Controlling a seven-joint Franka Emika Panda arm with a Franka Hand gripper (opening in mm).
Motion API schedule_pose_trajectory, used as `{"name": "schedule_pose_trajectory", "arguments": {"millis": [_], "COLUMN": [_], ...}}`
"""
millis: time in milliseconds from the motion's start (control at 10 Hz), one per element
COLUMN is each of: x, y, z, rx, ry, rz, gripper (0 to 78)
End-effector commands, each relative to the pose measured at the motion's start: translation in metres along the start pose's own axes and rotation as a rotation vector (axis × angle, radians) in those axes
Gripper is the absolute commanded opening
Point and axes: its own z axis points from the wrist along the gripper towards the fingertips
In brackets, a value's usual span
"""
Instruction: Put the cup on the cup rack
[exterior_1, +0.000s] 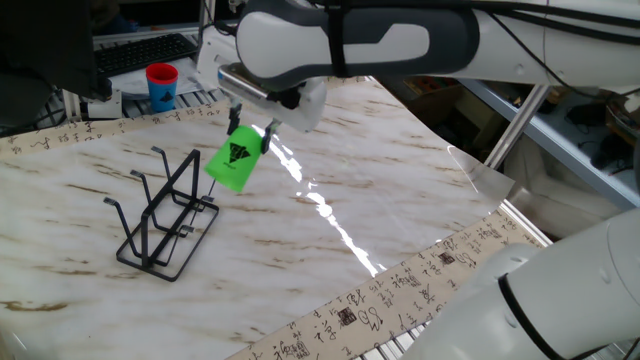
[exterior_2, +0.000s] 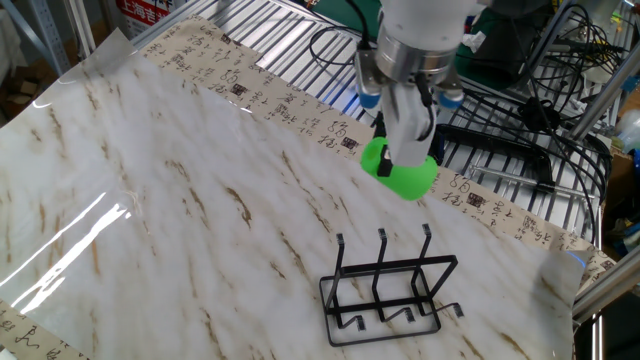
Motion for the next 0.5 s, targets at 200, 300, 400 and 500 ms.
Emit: {"name": "schedule_pose_trajectory", "arguments": {"millis": [200,300,400,500], "x": [0.006,0.007,0.01,0.013], "y": [0.007,0.008,0.01,0.013], "z": [0.005,0.006,0.009,0.013], "rx": [-0.023,-0.025,-0.033,-0.039], "ry": [-0.034,-0.035,-0.041,-0.046], "rz": [0.018,0.022,0.031,0.041], "gripper": [1.2,1.2,1.2,1.2]}}
